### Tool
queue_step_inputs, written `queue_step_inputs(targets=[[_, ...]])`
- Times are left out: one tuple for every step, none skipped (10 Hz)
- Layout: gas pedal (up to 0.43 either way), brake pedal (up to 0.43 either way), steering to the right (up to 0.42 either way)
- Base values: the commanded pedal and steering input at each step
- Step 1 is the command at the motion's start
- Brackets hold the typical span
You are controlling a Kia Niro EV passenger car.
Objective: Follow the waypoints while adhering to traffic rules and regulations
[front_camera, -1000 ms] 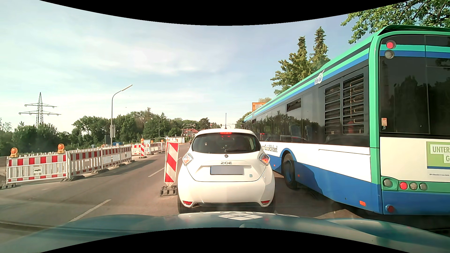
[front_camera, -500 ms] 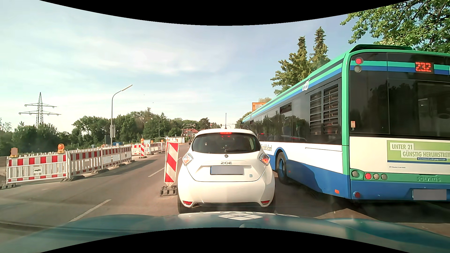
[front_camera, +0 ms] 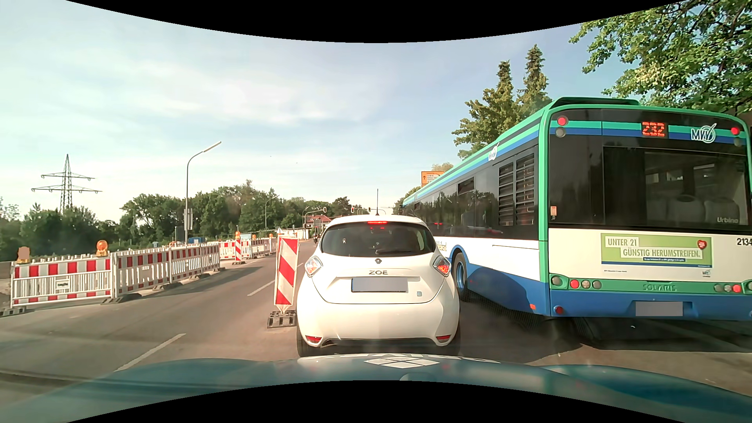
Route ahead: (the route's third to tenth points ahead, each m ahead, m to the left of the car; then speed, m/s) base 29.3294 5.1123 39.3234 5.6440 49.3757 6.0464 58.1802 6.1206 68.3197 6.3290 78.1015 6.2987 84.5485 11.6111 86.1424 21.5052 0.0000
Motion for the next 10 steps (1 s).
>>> queue_step_inputs(targets=[[0.0, 0.268, -0.015], [0.0, 0.268, -0.014], [0.0, 0.268, -0.015], [0.0, 0.268, -0.015], [0.0, 0.274, -0.015], [0.0, 0.274, -0.014], [0.0, 0.274, -0.015], [0.0, 0.274, -0.015], [0.0, 0.274, -0.015], [0.0, 0.274, -0.015]])
